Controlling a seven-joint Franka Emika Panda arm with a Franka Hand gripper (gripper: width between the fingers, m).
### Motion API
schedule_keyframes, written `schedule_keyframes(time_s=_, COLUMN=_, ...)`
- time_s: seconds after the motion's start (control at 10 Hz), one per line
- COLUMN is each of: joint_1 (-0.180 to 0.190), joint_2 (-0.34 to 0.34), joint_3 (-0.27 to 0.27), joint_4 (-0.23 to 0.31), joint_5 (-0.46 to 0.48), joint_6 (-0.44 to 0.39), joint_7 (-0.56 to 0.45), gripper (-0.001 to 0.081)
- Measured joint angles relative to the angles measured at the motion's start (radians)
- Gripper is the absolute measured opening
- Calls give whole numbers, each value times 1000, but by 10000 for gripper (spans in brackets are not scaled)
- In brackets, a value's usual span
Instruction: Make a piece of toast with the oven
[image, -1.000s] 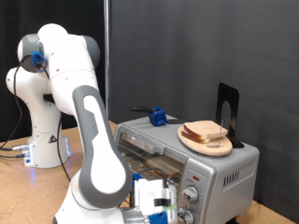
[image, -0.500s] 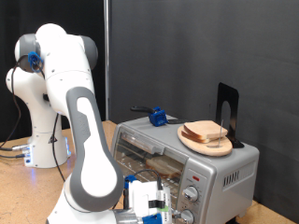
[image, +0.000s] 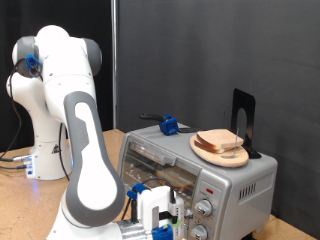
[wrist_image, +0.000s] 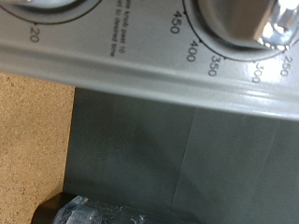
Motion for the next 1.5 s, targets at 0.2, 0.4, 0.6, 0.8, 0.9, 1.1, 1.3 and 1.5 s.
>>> schedule_keyframes(time_s=0.2, joint_1=0, joint_2=0, joint_3=-2, joint_4=1, joint_5=-5, joint_6=6, joint_7=11, gripper=665)
schedule_keyframes(time_s=0.4, joint_1=2, joint_2=8, joint_3=-2, joint_4=16, joint_5=-15, joint_6=7, joint_7=40, gripper=800)
schedule_keyframes(time_s=0.6, joint_1=8, joint_2=29, joint_3=0, joint_4=51, joint_5=-16, joint_6=8, joint_7=92, gripper=808)
schedule_keyframes(time_s=0.8, joint_1=17, joint_2=52, joint_3=1, joint_4=82, joint_5=-19, joint_6=9, joint_7=148, gripper=808)
schedule_keyframes(time_s=0.9, joint_1=21, joint_2=61, joint_3=1, joint_4=92, joint_5=-25, joint_6=9, joint_7=180, gripper=808)
schedule_keyframes(time_s=1.1, joint_1=24, joint_2=65, joint_3=1, joint_4=98, joint_5=-33, joint_6=6, joint_7=235, gripper=808)
schedule_keyframes(time_s=1.3, joint_1=23, joint_2=65, joint_3=1, joint_4=99, joint_5=-35, joint_6=4, joint_7=241, gripper=808)
schedule_keyframes(time_s=1.5, joint_1=23, joint_2=65, joint_3=1, joint_4=100, joint_5=-35, joint_6=4, joint_7=231, gripper=808)
